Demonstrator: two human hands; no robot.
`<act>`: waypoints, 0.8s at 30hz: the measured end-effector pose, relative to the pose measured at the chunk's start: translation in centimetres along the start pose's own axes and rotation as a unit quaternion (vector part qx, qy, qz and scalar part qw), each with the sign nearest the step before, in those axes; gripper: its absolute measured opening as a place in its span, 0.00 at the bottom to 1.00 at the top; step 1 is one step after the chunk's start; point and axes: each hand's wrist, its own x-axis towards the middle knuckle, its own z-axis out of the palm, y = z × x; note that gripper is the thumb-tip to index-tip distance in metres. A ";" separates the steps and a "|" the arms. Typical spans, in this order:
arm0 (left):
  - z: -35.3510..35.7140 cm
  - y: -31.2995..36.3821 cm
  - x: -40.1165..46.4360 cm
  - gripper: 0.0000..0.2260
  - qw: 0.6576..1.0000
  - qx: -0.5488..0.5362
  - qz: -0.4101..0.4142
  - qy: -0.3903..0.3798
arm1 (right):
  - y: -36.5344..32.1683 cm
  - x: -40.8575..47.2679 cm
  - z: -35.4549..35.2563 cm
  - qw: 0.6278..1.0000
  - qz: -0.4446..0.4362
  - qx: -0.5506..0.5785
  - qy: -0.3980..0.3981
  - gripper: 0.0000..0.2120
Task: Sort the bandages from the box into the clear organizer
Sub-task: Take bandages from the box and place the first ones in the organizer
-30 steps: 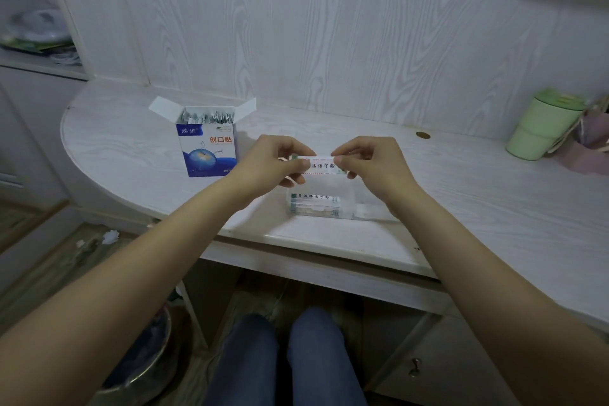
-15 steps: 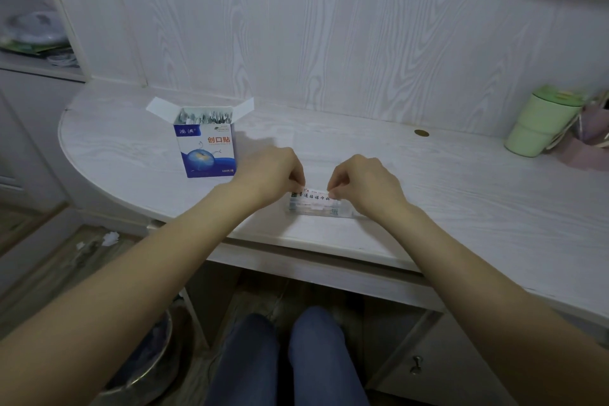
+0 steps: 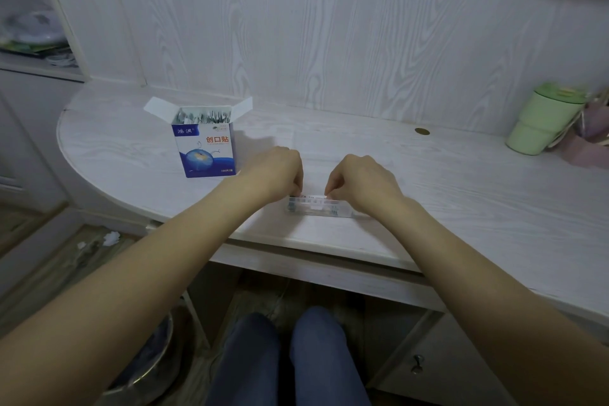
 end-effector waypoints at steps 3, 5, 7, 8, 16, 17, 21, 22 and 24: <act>0.0 0.0 0.1 0.06 1.000 0.002 -0.001 -0.007 | -0.1 0.1 0.1 1.000 0.001 -0.004 0.006 0.06; 0.1 0.0 0.2 0.06 1.000 0.002 -0.001 -0.009 | -0.2 0.2 0.1 1.000 0.001 -0.011 0.002 0.06; 0.1 -0.1 0.2 0.07 1.000 0.002 -0.003 -0.012 | -0.2 0.3 0.1 1.000 0.001 -0.017 -0.006 0.06; 0.1 -0.1 0.3 0.07 1.000 0.002 -0.004 -0.013 | -0.3 0.3 0.0 1.000 0.000 -0.018 -0.008 0.06; 0.1 -0.4 0.2 0.07 1.000 -0.011 0.006 -0.013 | -0.1 0.2 -0.1 1.000 0.001 0.006 -0.008 0.05; 0.0 -0.5 0.1 0.07 1.000 -0.012 0.014 -0.011 | 0.0 0.1 -0.2 1.000 0.002 0.014 -0.006 0.04; -1.2 -1.0 -0.8 0.07 0.999 -0.026 0.047 0.002 | 0.1 0.0 -0.8 0.999 0.003 0.033 0.008 0.05; -1.6 -1.2 -1.0 0.07 0.998 -0.035 0.050 0.015 | 0.0 0.0 -1.1 0.999 0.003 0.037 0.014 0.05; -2.4 -1.8 -1.5 0.07 0.996 -0.060 0.044 0.052 | -0.5 0.0 -1.6 0.998 -0.007 0.050 0.030 0.07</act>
